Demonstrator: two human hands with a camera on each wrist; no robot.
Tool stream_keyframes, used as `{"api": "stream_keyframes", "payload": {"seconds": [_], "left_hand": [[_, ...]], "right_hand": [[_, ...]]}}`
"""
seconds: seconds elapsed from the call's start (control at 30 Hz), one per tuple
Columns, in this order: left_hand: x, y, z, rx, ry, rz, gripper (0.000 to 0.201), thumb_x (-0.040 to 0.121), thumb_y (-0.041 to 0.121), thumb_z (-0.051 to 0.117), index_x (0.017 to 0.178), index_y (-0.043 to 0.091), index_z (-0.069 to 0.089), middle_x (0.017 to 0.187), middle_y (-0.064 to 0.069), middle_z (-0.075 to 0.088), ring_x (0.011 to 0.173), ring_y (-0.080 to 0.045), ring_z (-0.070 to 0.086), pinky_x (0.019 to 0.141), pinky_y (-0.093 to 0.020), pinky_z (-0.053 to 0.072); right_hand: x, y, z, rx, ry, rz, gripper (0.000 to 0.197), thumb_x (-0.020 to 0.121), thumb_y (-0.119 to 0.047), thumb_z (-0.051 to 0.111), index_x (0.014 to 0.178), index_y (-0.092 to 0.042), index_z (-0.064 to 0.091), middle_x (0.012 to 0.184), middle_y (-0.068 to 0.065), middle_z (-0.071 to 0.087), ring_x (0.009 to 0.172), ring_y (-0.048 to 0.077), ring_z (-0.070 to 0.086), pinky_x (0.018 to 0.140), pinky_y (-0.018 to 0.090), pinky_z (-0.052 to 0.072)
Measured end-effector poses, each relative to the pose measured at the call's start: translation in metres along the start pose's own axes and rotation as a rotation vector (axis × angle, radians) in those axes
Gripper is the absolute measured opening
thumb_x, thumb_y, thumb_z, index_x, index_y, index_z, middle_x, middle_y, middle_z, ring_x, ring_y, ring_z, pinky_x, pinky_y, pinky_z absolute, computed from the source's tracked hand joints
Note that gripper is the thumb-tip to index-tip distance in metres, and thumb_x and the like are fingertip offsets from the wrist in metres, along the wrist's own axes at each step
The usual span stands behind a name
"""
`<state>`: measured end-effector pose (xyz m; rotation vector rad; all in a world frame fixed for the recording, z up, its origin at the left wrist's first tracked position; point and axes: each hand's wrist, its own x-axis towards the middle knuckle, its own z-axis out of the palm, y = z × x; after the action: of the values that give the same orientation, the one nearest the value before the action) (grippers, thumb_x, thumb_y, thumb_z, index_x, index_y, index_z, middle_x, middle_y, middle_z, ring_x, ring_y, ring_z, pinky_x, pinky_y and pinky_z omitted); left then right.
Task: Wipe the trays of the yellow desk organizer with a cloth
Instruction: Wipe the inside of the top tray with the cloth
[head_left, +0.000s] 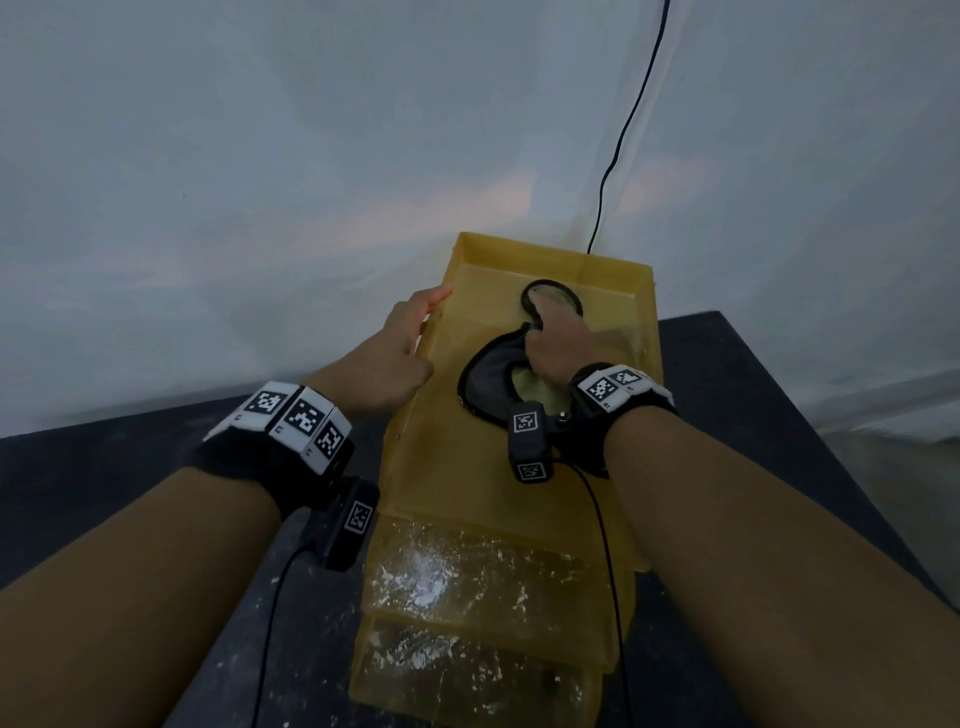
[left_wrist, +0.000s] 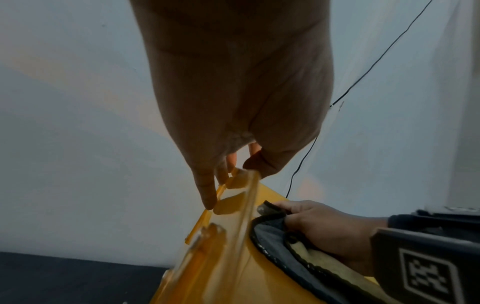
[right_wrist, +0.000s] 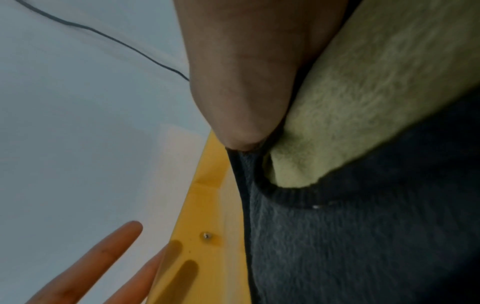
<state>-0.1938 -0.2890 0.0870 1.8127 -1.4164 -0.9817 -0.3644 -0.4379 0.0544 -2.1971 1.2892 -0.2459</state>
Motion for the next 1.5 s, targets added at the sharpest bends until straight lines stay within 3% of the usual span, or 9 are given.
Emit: {"api": "stream_keyframes", "payload": {"seconds": [0.27, 0.47, 0.57, 0.7, 0.93, 1.1, 1.27, 1.4, 1.5], "left_hand": [[-0.01, -0.005, -0.009, -0.316, -0.024, -0.032, 0.084, 0.093, -0.01, 0.054, 0.156, 0.027, 0.011, 0.162, 0.003, 0.021, 0.146, -0.015, 0.026, 0.084, -0.014, 0.047], [-0.016, -0.015, -0.007, -0.444, -0.035, -0.035, 0.079, 0.095, -0.013, 0.047, 0.156, 0.024, 0.013, 0.162, 0.003, 0.022, 0.147, -0.012, 0.025, 0.092, -0.015, 0.045], [-0.018, -0.015, -0.004, -0.439, -0.023, -0.028, 0.075, 0.097, -0.011, 0.045, 0.156, 0.022, 0.014, 0.161, 0.002, 0.024, 0.145, -0.012, 0.027, 0.087, -0.009, 0.046], [-0.024, -0.014, -0.004, -0.41, -0.009, -0.021, 0.071, 0.099, -0.006, 0.046, 0.156, 0.022, 0.015, 0.16, 0.002, 0.026, 0.137, -0.002, 0.031, 0.082, -0.004, 0.047], [-0.032, -0.011, -0.005, -0.227, 0.086, 0.039, 0.071, 0.096, -0.008, 0.049, 0.154, 0.024, 0.024, 0.154, 0.001, 0.037, 0.143, -0.007, 0.032, 0.088, -0.005, 0.045], [-0.037, -0.005, -0.001, -0.171, 0.141, 0.084, 0.07, 0.093, -0.014, 0.047, 0.151, 0.02, 0.031, 0.132, 0.017, 0.045, 0.12, 0.013, 0.042, 0.079, -0.001, 0.043], [-0.046, -0.005, 0.002, -0.131, 0.196, 0.071, 0.066, 0.095, -0.008, 0.049, 0.151, 0.023, 0.032, 0.145, 0.001, 0.046, 0.138, -0.01, 0.039, 0.075, 0.0, 0.045], [-0.055, -0.004, 0.004, -0.105, 0.188, 0.072, 0.066, 0.095, -0.005, 0.052, 0.151, 0.023, 0.033, 0.15, -0.009, 0.044, 0.137, -0.016, 0.043, 0.073, 0.0, 0.045], [-0.065, -0.005, 0.005, -0.121, 0.172, 0.065, 0.067, 0.093, -0.005, 0.056, 0.15, 0.021, 0.034, 0.149, -0.01, 0.046, 0.136, -0.016, 0.045, 0.08, -0.005, 0.045]], "right_hand": [[-0.012, -0.035, 0.029, 0.061, -0.086, -0.27, 0.054, 0.091, 0.003, 0.046, 0.143, -0.011, 0.054, 0.15, 0.008, 0.051, 0.14, 0.024, 0.043, 0.113, 0.023, 0.027], [-0.061, -0.034, 0.041, 0.13, -0.177, -0.433, 0.051, 0.084, 0.005, 0.05, 0.127, -0.015, 0.069, 0.133, 0.002, 0.065, 0.125, 0.016, 0.056, 0.107, 0.021, 0.037], [-0.052, -0.027, 0.033, 0.218, -0.12, -0.433, 0.052, 0.081, 0.005, 0.048, 0.121, -0.017, 0.072, 0.127, 0.0, 0.068, 0.12, 0.015, 0.06, 0.108, 0.03, 0.044], [-0.02, -0.03, 0.03, 0.072, -0.042, -0.261, 0.054, 0.092, 0.001, 0.047, 0.145, -0.012, 0.051, 0.151, 0.009, 0.049, 0.141, 0.025, 0.042, 0.119, 0.032, 0.03], [-0.055, -0.041, 0.048, 0.068, -0.102, -0.396, 0.055, 0.083, 0.006, 0.049, 0.132, -0.014, 0.063, 0.14, 0.006, 0.059, 0.129, 0.025, 0.053, 0.11, 0.032, 0.039], [-0.098, -0.036, 0.05, 0.106, -0.165, -0.521, 0.059, 0.075, 0.008, 0.048, 0.125, -0.014, 0.07, 0.133, 0.004, 0.066, 0.125, 0.02, 0.058, 0.109, 0.025, 0.041], [-0.14, -0.035, 0.058, 0.172, -0.243, -0.618, 0.057, 0.069, 0.006, 0.043, 0.115, -0.008, 0.075, 0.126, 0.005, 0.07, 0.121, 0.016, 0.061, 0.107, 0.015, 0.04], [-0.173, -0.035, 0.054, 0.253, -0.378, -0.618, 0.055, 0.071, 0.012, 0.044, 0.109, -0.008, 0.078, 0.119, 0.005, 0.073, 0.11, 0.004, 0.064, 0.097, 0.007, 0.042], [-0.174, -0.035, 0.048, 0.435, -0.311, -0.504, 0.057, 0.072, 0.014, 0.043, 0.111, -0.011, 0.076, 0.117, -0.001, 0.073, 0.111, 0.001, 0.063, 0.1, 0.015, 0.045]]}}
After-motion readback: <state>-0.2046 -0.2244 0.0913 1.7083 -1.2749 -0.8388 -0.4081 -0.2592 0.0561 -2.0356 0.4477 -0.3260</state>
